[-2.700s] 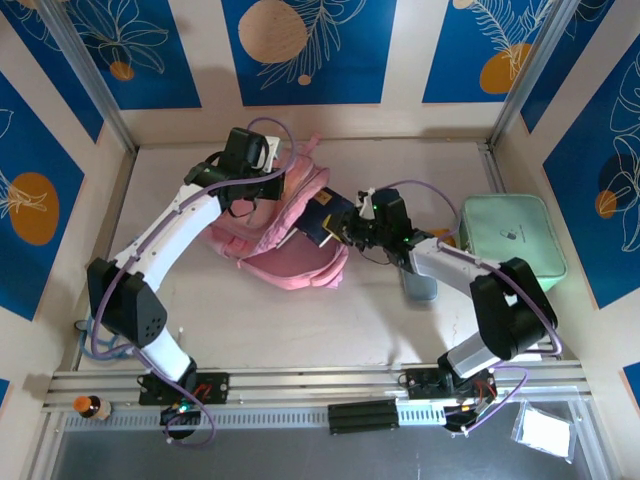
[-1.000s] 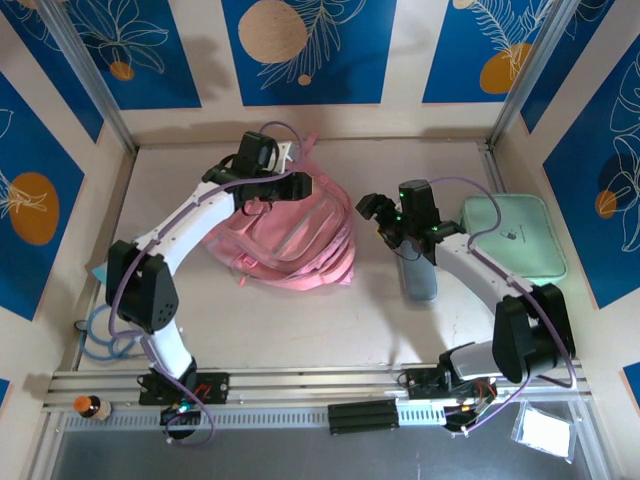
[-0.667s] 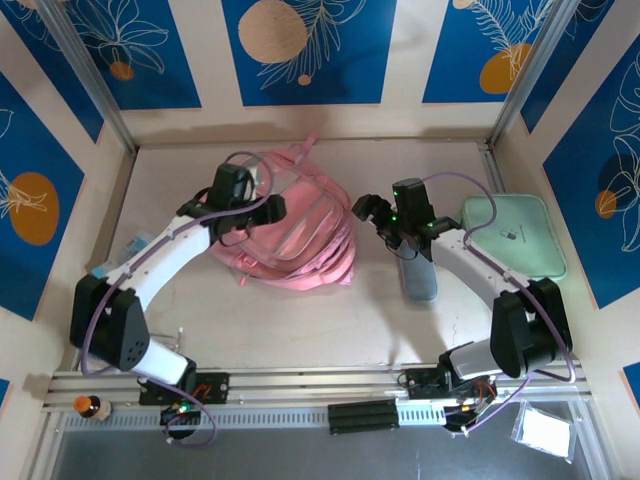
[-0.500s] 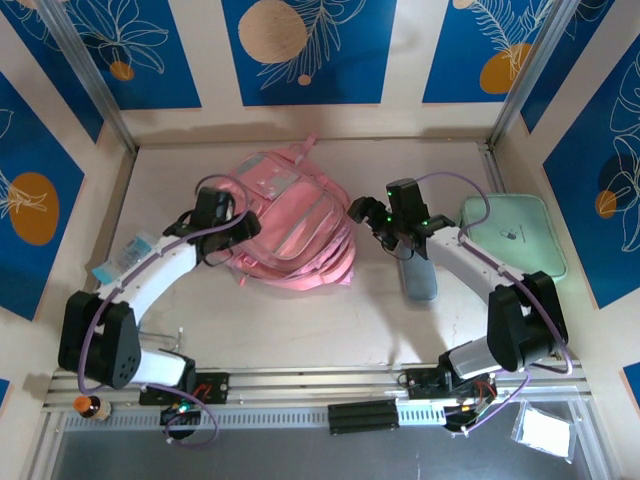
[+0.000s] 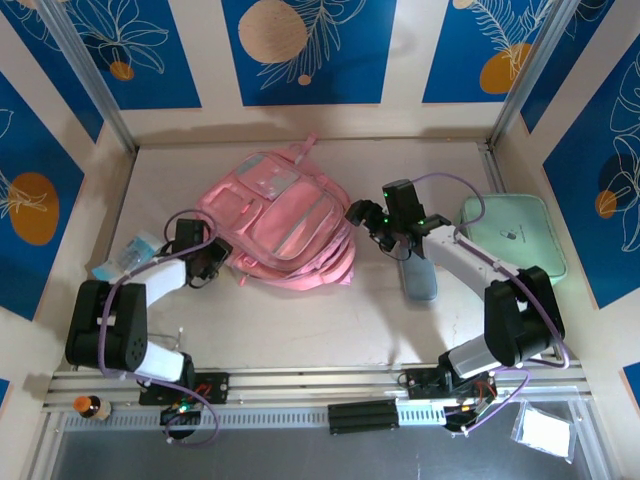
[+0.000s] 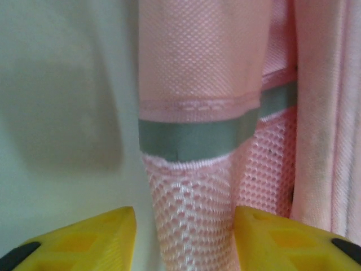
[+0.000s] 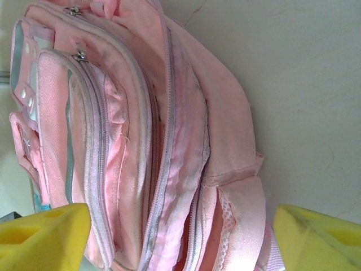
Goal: Pack the student bag
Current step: Rotate the student bag at the top-center of the table.
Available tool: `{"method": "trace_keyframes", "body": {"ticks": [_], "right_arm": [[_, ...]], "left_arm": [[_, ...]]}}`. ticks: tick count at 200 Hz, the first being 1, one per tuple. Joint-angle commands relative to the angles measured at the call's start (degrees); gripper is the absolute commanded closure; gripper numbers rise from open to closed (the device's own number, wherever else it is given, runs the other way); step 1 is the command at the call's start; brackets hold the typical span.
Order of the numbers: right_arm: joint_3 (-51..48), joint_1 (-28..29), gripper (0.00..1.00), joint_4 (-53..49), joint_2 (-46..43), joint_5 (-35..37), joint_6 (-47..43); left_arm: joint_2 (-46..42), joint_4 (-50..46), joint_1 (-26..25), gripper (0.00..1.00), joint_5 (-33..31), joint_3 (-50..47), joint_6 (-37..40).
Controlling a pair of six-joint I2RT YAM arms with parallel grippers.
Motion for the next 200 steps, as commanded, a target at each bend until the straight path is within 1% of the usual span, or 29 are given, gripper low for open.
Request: {"method": "trace_keyframes", "body": {"ticks": [1, 10, 36, 72, 90, 107, 141, 164, 200], "right_arm": [[1.0, 0.7, 0.17, -0.1, 0.4, -1.5, -0.5], [0.6, 0.9, 0.18, 0.2, 0.2, -1.3, -0.4], [0.0, 2.0, 0.19, 0.4, 0.5, -1.7, -0.5], [0.4, 3.4, 0.22, 2.2, 4.1, -5.7, -0.7], [1.9, 3.3, 0.26, 2.0, 7.4, -8.6, -0.7], [4.2, 3.0, 0.3, 0.7, 10.7, -10.3, -1.3], [10.0, 0.2, 0.45, -2.7, 17.0, -10.5, -5.0], [13.2, -2.9, 0.49, -3.5, 20.6, -8.3, -8.2], [20.5, -6.9, 0.49, -6.6, 27.1, -6.1, -15.2]], "left_arm": [[1.8, 3.7, 0.7, 0.58, 2.1, 1.3, -2.3], [2.2, 4.3, 0.7, 0.62, 2.1, 1.2, -2.7], [1.9, 5.1, 0.6, 0.75, 2.4, 0.9, -2.9], [-0.6, 3.1, 0.3, 1.0, 2.8, 2.3, -0.8], [-2.1, 1.4, -0.3, 1.0, 3.4, 3.7, 0.8], [-2.8, 0.5, -1.4, 1.0, 5.4, 5.5, 2.1], [-2.4, 0.3, -4.9, 1.0, 9.4, 8.9, 2.6], [-1.5, 0.3, -8.5, 1.0, 10.0, 11.2, 2.2], [1.0, 3.0, -13.7, 1.0, 9.8, 13.2, -1.0]]}}
